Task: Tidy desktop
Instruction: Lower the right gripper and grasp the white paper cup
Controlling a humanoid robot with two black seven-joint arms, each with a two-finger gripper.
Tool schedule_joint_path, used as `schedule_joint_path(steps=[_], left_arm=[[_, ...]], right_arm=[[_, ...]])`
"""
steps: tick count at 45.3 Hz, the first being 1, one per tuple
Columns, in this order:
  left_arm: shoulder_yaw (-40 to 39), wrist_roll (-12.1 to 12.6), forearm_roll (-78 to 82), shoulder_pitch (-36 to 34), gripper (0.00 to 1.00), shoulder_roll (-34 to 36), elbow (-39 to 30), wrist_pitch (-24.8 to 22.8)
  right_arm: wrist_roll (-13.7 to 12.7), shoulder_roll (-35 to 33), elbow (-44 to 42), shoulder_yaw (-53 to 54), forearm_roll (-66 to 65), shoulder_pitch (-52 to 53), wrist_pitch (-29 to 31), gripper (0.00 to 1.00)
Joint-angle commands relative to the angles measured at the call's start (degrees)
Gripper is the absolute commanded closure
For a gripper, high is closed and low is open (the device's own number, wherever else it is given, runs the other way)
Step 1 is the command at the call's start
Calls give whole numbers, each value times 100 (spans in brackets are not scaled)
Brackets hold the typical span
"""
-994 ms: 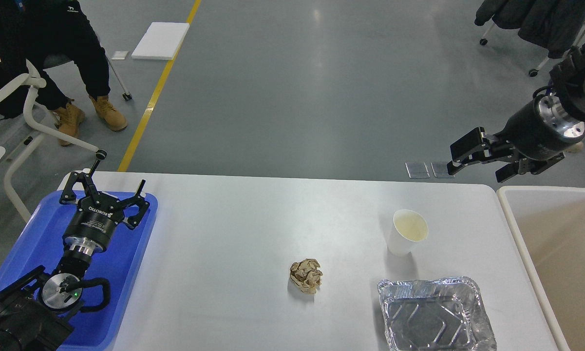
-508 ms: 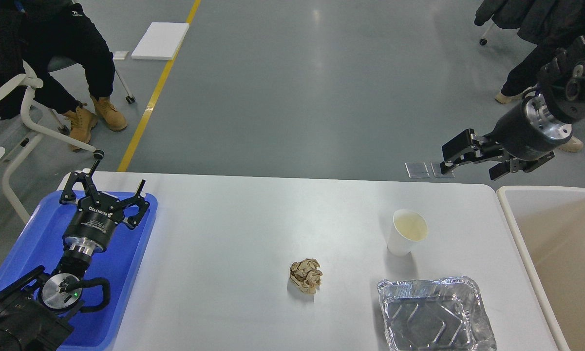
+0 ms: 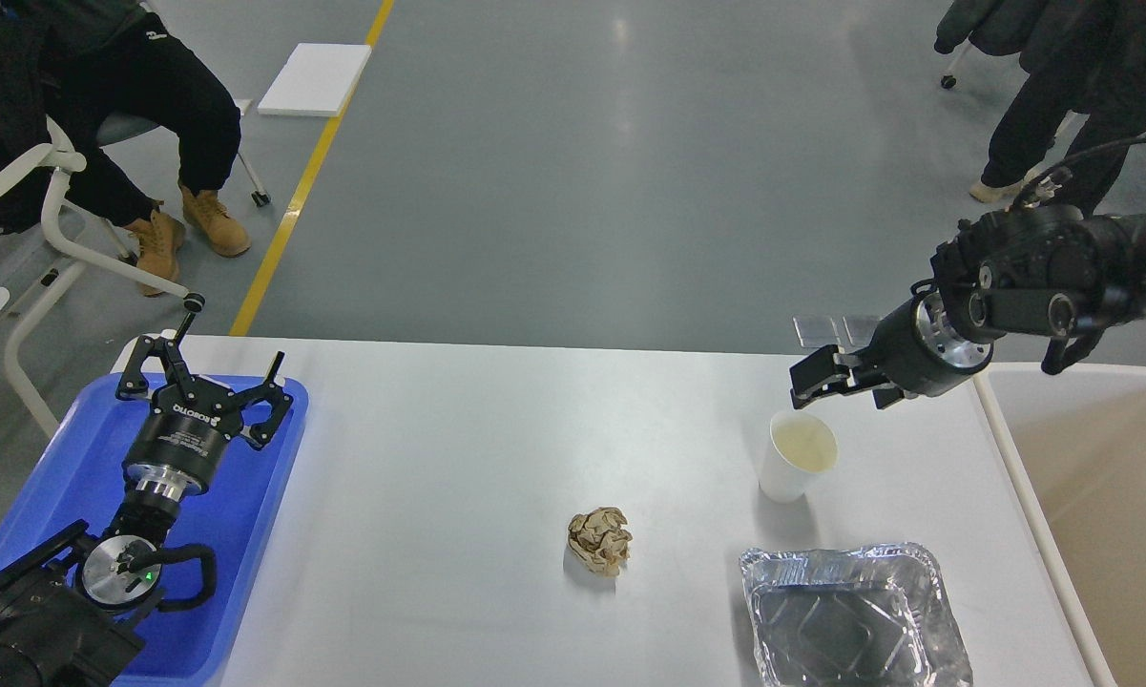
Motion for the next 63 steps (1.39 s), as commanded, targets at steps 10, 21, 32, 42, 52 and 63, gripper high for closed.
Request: schedule_joint_path(steps=[10,21,32,42,52,63], left_arm=[[0,0,0,0,1,0,0,0],[0,0,0,0,1,0,0,0],[0,0,0,0,1,0,0,0],[0,0,0,0,1,0,0,0],[0,0,0,0,1,0,0,0],[0,0,0,0,1,0,0,0]], right_arm=[[-8,100,-889,-52,625,-1109,-488,0],[-8,82,-1012,-52,696,-1565,-919,0],[0,91,-1285,-34,704,-2040,-1262,1],[0,100,-1329,-25,704,-2251,-1666,2],[9,161,-1338,10,678,-2524,-2167,8],[9,302,-1329,-34,687,-2568,-2246,42]])
